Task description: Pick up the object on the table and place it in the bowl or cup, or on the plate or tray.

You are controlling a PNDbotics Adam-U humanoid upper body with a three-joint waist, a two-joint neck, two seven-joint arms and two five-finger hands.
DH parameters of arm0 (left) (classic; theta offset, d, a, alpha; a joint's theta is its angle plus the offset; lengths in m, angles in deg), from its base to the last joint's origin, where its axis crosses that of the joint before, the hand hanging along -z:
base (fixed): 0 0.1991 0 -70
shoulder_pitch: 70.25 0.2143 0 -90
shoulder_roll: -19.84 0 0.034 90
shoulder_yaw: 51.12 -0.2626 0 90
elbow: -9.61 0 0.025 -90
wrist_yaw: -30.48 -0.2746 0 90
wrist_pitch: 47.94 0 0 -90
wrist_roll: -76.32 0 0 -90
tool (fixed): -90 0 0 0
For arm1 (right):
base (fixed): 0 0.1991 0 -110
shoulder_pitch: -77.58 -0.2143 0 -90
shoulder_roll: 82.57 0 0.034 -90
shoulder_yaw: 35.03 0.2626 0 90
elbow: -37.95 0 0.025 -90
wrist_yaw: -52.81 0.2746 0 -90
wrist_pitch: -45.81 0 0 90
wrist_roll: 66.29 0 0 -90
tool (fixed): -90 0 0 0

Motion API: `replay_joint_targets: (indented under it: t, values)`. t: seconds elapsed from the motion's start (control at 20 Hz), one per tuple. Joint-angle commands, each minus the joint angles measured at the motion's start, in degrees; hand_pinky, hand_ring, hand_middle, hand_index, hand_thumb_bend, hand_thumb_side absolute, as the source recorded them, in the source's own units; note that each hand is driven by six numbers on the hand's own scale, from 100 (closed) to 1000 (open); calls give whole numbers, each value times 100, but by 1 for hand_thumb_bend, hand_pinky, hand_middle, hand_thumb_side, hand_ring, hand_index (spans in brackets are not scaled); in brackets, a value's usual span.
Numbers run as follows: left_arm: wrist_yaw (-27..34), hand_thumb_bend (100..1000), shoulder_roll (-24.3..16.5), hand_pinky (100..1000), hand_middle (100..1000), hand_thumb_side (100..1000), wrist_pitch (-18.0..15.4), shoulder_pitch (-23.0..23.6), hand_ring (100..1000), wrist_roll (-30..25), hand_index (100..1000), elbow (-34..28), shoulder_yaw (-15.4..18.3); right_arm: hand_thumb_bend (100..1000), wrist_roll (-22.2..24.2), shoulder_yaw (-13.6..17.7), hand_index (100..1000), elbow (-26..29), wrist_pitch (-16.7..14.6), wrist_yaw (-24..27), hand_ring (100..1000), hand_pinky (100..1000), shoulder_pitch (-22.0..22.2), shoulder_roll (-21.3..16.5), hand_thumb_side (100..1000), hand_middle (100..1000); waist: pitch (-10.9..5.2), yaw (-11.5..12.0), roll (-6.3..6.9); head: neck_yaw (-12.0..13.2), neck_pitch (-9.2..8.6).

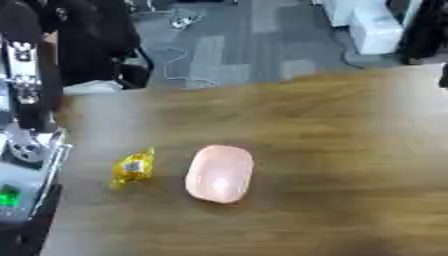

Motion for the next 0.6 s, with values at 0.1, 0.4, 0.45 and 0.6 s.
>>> replay_joint_targets:
  t: [0.1,0.4,0.45,0.6]
  values:
    - [-20,100,-103,373,641,832,4,-38,546,18,760,-103,65,100,-27,52,690,77,-54,-18,248,100,-26,-108,1000,343,-43,2,-30,25,-1]
    - [-20,100,-109,372,639,831,12,-31,544,12,760,-103,67,100,-54,49,688,77,-73,-33,250,100,-36,-119,1000,345,-57,-7,-20,-3,-1]
    - [-21,100,-109,372,639,830,15,-29,543,11,760,-103,68,100,-54,49,688,77,-74,-39,250,100,-34,-120,1000,344,-56,-7,-19,-13,-1]
    - [-83,112,-114,367,639,698,68,-22,543,-56,756,-103,76,100,-51,50,689,77,-74,-57,247,100,-28,-120,1000,342,-51,-4,-21,-43,-1]
